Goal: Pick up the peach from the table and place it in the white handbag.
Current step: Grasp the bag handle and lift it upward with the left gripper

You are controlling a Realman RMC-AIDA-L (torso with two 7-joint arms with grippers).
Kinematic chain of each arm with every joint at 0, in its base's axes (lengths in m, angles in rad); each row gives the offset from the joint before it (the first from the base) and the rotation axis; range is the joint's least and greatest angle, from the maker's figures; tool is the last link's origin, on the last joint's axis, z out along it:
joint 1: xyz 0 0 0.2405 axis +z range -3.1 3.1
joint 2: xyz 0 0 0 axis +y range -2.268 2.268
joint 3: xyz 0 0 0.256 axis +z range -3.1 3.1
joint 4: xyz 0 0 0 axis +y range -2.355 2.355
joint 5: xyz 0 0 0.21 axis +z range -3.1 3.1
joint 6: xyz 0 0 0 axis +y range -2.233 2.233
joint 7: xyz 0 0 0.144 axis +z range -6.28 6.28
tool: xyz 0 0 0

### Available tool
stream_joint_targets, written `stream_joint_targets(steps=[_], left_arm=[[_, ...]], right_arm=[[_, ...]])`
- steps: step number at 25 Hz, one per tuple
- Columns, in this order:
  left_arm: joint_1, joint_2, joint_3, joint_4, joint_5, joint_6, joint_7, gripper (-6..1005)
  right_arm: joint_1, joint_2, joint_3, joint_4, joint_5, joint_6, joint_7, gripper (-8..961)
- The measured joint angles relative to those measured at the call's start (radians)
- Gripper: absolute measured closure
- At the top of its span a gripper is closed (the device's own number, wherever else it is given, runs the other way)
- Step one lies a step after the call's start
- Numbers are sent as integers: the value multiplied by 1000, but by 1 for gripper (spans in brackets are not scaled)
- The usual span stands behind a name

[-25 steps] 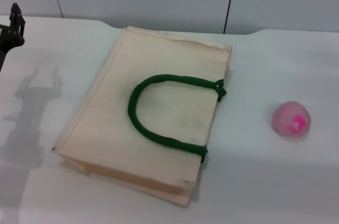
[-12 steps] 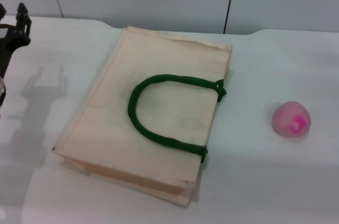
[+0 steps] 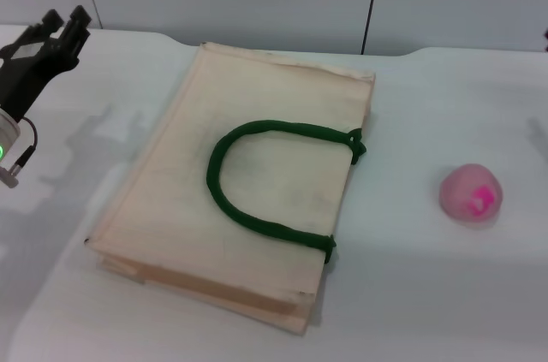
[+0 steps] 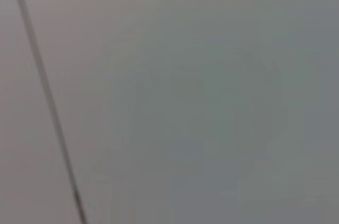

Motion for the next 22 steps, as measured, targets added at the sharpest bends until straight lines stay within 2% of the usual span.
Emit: stream_joint_targets(steps=[4,8,12,15,18,22], left_arm=[[-35,-3,0,-142,166,63,-248,522],[-86,3,1,-253,343,114,-482,521],[-146,8,1,-361,523,169,-676,521],[-193,27,2,-393,679,200,-794,521],[-239,45,2,-397,826,211,-868,521],[-277,48,1,-398,926,210,-896,521]], right_arm=[[0,-10,0,-56,-144,-1,113,93],[0,-23,4,-106,-274,9,216,93],[-1,-27,7,-142,-336,17,271,94],[-3,-28,5,-150,-367,42,280,94],[-4,-40,7,-177,-446,73,329,95],[-9,-51,10,-259,-607,82,448,95]])
